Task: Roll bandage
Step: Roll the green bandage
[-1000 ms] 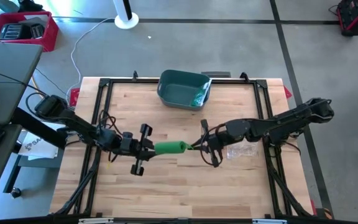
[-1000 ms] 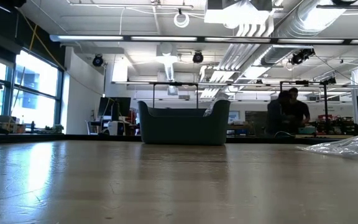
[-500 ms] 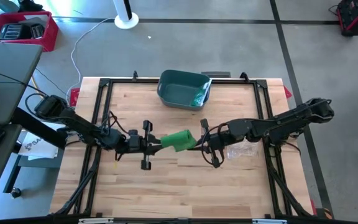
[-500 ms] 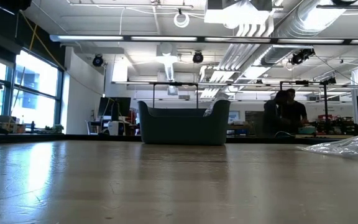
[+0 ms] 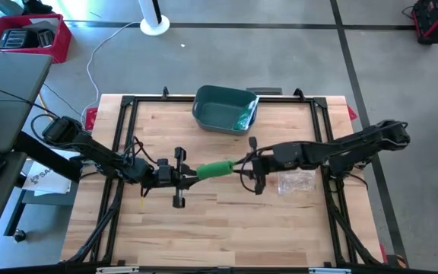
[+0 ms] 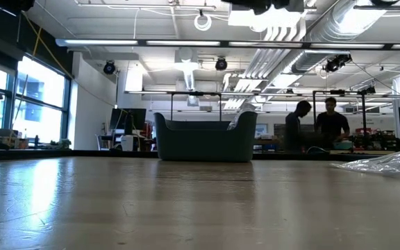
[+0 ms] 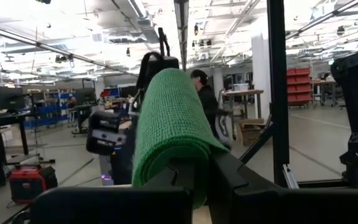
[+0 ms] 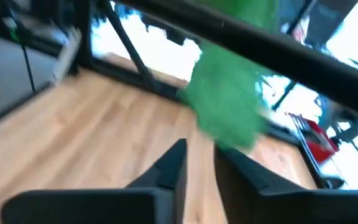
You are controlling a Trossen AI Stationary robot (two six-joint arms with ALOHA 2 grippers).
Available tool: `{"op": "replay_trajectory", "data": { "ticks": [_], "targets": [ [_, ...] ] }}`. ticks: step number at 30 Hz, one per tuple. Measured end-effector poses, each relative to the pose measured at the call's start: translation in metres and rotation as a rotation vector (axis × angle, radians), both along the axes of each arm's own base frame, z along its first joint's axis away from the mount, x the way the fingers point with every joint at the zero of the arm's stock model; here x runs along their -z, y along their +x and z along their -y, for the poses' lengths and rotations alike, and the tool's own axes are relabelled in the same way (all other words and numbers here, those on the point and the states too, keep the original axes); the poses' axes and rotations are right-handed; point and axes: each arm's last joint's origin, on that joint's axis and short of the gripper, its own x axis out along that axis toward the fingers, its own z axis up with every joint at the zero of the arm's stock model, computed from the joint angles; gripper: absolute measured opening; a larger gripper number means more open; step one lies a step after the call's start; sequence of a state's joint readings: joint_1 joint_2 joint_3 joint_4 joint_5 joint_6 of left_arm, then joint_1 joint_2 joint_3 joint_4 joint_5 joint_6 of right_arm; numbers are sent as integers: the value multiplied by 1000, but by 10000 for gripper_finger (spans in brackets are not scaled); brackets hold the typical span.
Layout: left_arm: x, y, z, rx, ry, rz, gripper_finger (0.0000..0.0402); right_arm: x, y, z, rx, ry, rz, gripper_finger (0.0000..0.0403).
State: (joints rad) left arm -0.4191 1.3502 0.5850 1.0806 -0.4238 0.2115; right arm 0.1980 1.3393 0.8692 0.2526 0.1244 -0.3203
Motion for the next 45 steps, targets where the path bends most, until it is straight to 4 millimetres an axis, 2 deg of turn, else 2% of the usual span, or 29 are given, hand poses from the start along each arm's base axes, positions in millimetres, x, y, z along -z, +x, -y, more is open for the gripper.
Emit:
{"op": "replay_trajectory", "data": {
  "ticks": [4, 8, 15, 21, 27, 32, 39, 45],
  "targets": [
    [1, 0, 0, 1, 1, -6, 10, 0, -11, 10, 64, -31, -90, 112],
    [2, 1, 0, 8, -17, -18, 10, -12, -29, 16, 131, -52, -103, 148],
    [3, 1, 0, 7, -10, -30, 10, -35, -45, 8, 61, -31, 6, 165],
    [3, 1, 0, 2, -12, -30, 10, -42, -45, -11, -28, -41, 105, 165],
    [3, 2, -4, -11, -34, -32, 10, -49, -43, -15, -84, -21, 192, 165],
    [4, 4, -8, -24, -46, -35, 10, -36, -24, -21, -95, -36, 200, 165],
    [6, 5, -10, -29, -52, -54, 10, -31, -15, -18, 82, -123, 220, 165],
    [5, 6, -13, -33, -64, -52, 10, -30, -13, -20, -35, -76, 223, 165]
  ]
}}
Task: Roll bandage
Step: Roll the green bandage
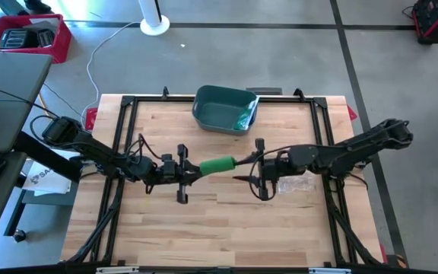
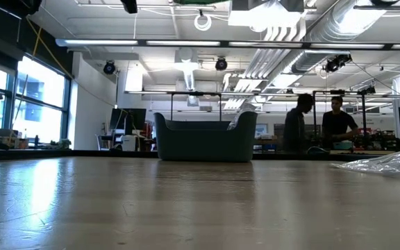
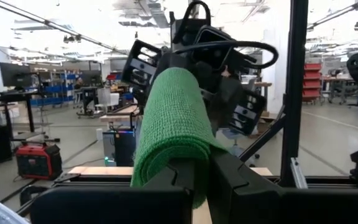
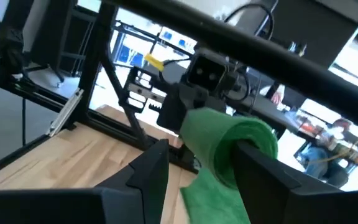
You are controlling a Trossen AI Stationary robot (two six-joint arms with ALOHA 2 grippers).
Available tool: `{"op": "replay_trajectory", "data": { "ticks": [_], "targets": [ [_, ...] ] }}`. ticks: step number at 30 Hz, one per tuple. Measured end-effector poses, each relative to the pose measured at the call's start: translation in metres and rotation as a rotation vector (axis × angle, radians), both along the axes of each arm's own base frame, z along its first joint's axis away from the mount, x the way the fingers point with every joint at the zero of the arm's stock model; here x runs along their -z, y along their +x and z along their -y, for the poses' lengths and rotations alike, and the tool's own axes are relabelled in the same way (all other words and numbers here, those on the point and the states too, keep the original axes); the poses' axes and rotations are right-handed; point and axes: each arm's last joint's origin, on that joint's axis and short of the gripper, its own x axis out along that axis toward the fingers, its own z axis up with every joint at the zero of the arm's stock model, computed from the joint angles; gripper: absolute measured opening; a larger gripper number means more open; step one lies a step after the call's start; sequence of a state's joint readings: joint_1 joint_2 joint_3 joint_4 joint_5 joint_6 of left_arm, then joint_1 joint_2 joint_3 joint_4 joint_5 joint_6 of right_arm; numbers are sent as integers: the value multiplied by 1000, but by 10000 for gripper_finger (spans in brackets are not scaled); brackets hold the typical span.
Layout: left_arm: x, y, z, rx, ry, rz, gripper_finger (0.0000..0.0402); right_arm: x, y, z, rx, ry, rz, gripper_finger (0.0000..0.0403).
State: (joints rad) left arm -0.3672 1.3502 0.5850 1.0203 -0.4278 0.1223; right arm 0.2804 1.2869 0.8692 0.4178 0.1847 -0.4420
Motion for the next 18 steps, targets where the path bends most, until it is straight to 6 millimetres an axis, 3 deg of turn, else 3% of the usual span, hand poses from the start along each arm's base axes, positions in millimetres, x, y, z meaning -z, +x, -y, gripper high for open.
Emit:
{"op": "replay_trajectory", "data": {
  "ticks": [11, 18],
  "targets": [
    [2, 1, 3, 102, -54, -13, 10, 10, 9, 0, -35, 34, -29, 161],
    [2, 2, -2, 80, -85, -16, 14, 10, 10, 3, -87, 61, -37, 78]
  ]
}}
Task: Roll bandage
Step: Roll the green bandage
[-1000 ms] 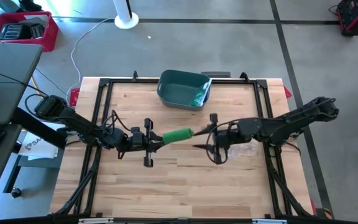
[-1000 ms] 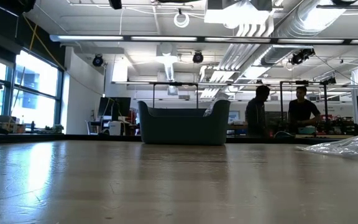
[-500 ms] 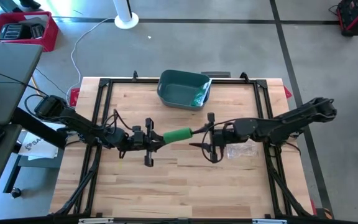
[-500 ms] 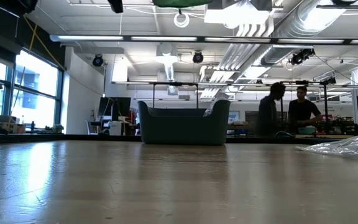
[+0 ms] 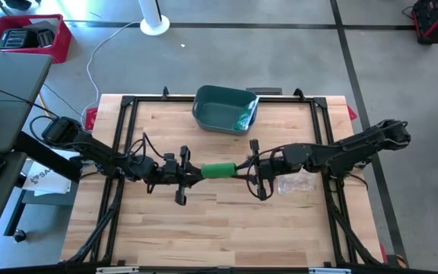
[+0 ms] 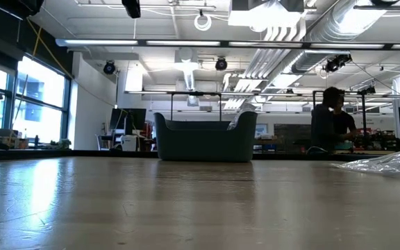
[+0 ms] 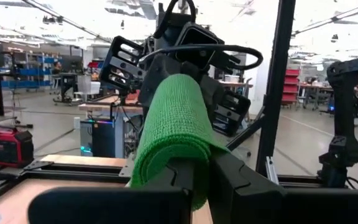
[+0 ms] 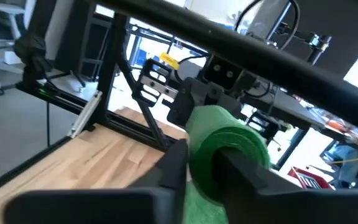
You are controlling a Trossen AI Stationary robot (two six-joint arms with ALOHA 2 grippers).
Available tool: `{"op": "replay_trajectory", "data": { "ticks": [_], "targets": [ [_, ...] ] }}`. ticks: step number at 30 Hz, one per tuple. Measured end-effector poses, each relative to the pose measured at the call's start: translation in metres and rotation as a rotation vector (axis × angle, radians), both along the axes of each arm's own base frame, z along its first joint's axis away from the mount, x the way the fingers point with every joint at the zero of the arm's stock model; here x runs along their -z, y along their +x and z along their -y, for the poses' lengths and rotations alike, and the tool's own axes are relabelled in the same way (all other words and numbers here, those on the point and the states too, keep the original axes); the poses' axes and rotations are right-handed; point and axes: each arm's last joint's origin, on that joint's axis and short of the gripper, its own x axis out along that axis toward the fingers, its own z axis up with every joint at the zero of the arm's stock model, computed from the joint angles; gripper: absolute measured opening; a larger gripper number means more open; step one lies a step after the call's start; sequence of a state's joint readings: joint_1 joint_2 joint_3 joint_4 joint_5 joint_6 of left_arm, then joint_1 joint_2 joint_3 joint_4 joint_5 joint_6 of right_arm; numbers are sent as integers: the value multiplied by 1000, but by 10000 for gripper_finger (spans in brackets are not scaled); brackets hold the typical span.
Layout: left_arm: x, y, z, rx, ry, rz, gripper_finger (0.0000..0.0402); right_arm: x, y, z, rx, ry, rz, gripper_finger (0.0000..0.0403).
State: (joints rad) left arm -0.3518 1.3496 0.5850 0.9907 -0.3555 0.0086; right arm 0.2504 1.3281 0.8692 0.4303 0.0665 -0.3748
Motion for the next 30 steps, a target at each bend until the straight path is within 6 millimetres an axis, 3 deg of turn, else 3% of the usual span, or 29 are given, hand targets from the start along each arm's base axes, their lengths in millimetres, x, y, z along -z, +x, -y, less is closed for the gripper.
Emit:
{"op": "replay_trajectory", "data": {
  "ticks": [4, 10, 14, 20, 24, 30],
  "targets": [
    [2, 0, 0, -7, -27, -20, 30, 2, 1, 4, 14, -4, -16, 13],
    [0, -12, -5, -88, -26, -154, 59, -2, -4, 12, 95, 2, -40, 9],
    [-12, -29, -9, -149, -36, -179, 67, -24, -25, 17, 108, 3, 18, 6],
    [-30, -40, -9, -144, 35, -84, 66, -50, -59, 33, 78, 5, 70, 4],
    [-31, -32, -1, -81, 216, 0, 66, -58, -70, 46, -78, 21, 88, 3],
    [-36, 3, 13, -131, 440, 44, 67, -56, -69, 62, -211, 83, 58, 3]
  ]
}}
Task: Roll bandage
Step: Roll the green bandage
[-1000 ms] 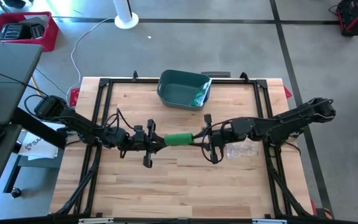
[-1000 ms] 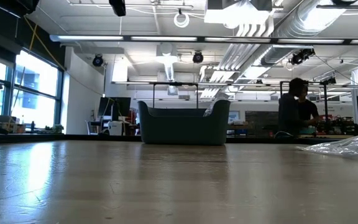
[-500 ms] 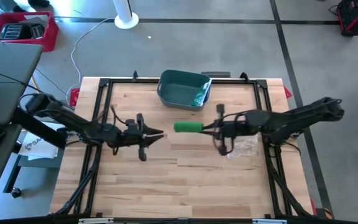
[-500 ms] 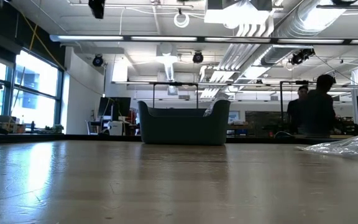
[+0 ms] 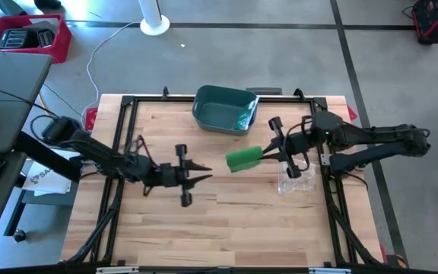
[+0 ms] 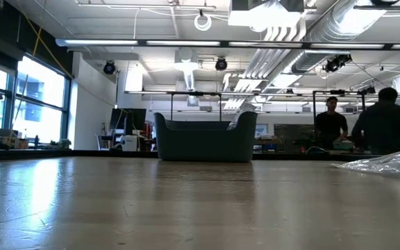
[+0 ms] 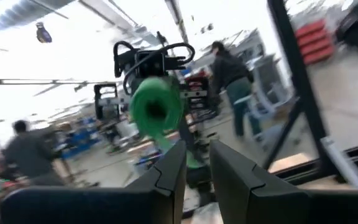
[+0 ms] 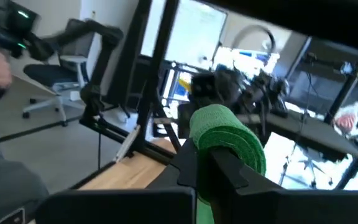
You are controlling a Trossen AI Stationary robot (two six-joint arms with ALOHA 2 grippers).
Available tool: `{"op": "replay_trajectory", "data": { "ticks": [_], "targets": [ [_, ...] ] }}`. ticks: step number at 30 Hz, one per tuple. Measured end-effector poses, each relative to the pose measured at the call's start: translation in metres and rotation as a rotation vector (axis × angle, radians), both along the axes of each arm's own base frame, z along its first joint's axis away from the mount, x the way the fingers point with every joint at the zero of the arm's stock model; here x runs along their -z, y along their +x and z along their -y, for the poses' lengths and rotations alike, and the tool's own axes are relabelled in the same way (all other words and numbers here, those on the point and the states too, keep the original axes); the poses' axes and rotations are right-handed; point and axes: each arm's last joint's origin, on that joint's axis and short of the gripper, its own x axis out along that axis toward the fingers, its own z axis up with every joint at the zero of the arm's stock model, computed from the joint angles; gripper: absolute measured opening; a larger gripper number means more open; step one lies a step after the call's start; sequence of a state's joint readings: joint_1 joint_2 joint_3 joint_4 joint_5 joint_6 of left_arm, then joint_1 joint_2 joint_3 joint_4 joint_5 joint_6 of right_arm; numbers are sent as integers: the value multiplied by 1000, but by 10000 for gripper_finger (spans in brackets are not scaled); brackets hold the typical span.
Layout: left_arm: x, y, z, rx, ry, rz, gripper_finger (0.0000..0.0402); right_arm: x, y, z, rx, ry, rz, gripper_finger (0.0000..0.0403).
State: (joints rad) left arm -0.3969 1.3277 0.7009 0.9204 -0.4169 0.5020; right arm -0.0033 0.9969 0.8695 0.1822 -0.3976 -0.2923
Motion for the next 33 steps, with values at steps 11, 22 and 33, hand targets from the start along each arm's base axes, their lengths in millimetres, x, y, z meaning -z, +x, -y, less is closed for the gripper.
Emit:
{"op": "replay_trajectory", "data": {
  "ticks": [11, 22, 33],
  "targets": [
    [-20, 49, 22, -336, 182, -103, 123, 13, 17, 13, 53, 30, -63, 3],
    [-18, 41, 35, -463, 148, -174, 138, 12, 18, 13, 52, 25, -54, 3],
    [-16, 48, 22, -466, 108, -174, 138, 8, 17, 14, 57, 46, -15, 3]
  ]
}}
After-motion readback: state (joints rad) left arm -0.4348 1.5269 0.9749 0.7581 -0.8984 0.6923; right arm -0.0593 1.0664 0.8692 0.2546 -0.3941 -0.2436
